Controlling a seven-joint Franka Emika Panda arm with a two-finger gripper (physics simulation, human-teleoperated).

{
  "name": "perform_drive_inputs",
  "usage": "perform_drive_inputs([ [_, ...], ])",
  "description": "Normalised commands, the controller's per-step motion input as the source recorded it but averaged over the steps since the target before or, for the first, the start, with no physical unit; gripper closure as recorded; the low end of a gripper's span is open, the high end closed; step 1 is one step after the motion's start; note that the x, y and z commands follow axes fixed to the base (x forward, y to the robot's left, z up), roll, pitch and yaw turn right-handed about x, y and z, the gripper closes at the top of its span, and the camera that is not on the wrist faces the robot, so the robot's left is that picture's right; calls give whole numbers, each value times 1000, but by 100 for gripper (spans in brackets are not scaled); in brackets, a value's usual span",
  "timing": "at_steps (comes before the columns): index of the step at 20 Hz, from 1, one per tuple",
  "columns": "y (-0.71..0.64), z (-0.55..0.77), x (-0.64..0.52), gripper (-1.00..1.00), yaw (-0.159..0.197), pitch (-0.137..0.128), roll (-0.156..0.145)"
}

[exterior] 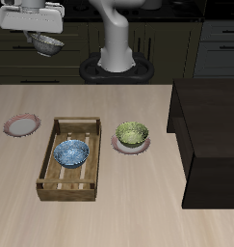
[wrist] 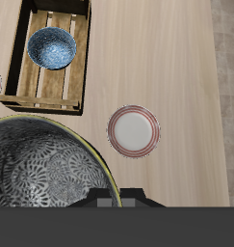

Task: Place the green bowl onto the plate that is in the table center and place the black bowl onto the plate that is next to the blue bowl

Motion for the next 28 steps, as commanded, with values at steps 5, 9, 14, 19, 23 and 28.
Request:
perform_drive_inputs([
  [5,-425,47,-78,100,-34,-9,-65],
  [9,-170,40,-121,100,-7,-6,10],
  [14,-143,28,-130,100,3,-9,25],
  [19,-351,21,-8,100,-28,-25,-33],
  [23,-193,150,212,100,-46,-36,-37],
  [28,-63,-22,469,100,-52,17,-18],
])
